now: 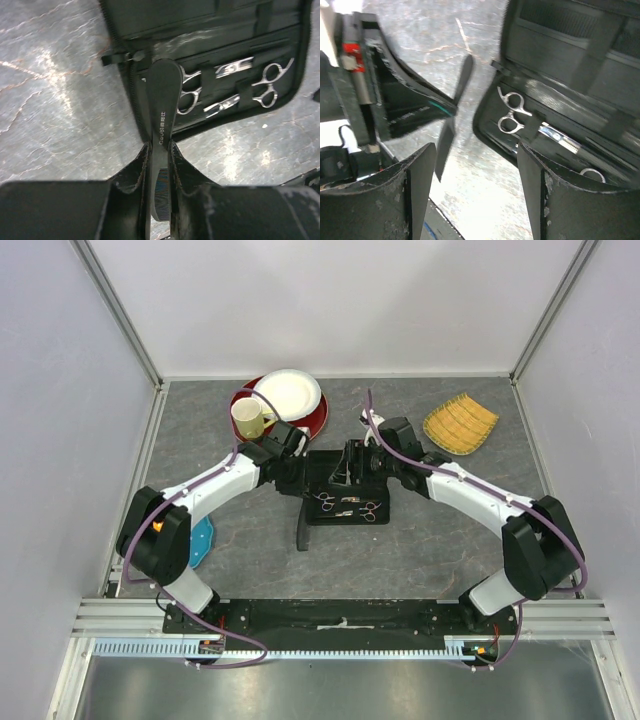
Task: Sort the hair-cutting tools
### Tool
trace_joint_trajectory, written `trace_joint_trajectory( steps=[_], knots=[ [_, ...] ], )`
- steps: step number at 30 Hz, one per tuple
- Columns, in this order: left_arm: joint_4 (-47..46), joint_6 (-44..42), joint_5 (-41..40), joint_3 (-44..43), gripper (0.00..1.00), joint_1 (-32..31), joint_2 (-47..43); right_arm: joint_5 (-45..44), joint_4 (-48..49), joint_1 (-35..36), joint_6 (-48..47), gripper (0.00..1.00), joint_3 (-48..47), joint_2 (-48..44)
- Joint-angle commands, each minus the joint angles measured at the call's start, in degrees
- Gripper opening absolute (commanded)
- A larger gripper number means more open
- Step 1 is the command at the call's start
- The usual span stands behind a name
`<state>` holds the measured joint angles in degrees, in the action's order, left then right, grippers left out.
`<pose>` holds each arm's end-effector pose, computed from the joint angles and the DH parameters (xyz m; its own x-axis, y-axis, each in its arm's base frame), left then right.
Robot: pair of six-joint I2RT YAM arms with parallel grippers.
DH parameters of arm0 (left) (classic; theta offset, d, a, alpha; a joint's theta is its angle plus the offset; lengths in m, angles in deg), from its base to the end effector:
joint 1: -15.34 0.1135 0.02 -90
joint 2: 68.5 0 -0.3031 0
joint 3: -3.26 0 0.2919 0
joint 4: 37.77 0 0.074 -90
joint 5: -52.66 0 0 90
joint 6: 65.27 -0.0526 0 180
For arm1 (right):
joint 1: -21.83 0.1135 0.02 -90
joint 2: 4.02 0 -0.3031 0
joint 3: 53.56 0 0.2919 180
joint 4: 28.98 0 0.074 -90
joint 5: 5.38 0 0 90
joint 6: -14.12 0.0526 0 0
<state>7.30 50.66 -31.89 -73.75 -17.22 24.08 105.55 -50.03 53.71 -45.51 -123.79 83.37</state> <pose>0.3149 -0.2070 0.2278 -0.9121 0.0659 -0.4047 0.1959 0.9371 -0.2888 0.3143 0.2176 0.2540 -0.8231 0.0442 -0.5662 -0.3657 0.7216 0.5879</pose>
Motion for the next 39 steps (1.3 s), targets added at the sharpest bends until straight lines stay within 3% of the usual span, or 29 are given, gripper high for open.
trace_joint_trajectory(
  steps=[1,16,27,30,33,34,36,37,38,39],
  knots=[
    [-3.59,-2.47,4.39,-3.58,0.02,-1.54,-1.61,4.47,6.02,0.82,0.04,0.73,-4.29,1.63],
    [-6.32,-1.24,8.52,-4.03,0.02,-1.99,-2.22,3.16,8.84,1.96,-0.05,0.67,-6.84,8.32],
    [-7.11,-1.24,9.58,-2.8,0.02,-1.99,-3.8,3.15,15.69,2.4,3.38,0.49,-6.85,12.0],
    [-7.28,-1.15,9.4,-2.44,0.02,-1.99,-4.16,3.24,15.69,2.49,4.17,0.35,-7.37,12.89],
    [-7.2,-0.97,8.96,-2.36,0.02,-1.99,-4.51,2.89,16.05,2.49,4.79,0.14,-7.11,12.63],
    [-7.2,-1.06,8.87,-2.36,0.02,-1.99,-4.6,2.72,16.05,2.49,4.79,0.02,-6.85,12.45],
    [-7.11,-1.06,8.7,-2.53,0.03,-1.99,-4.68,2.37,16.05,2.49,4.87,0.0,-6.67,11.66],
    [-6.59,-1.32,8.52,-2.53,0.06,-1.99,-4.95,2.36,15.96,2.49,4.79,0.0,-6.58,11.31],
    [-6.15,-1.5,8.61,-2.88,0.22,-1.9,-5.3,2.28,15.78,2.49,4.61,0.0,-6.58,11.05],
    [-5.71,-2.11,8.44,-3.14,0.31,-1.9,-5.82,2.36,15.52,2.49,3.91,0.0,-6.84,10.26]
  ],
)
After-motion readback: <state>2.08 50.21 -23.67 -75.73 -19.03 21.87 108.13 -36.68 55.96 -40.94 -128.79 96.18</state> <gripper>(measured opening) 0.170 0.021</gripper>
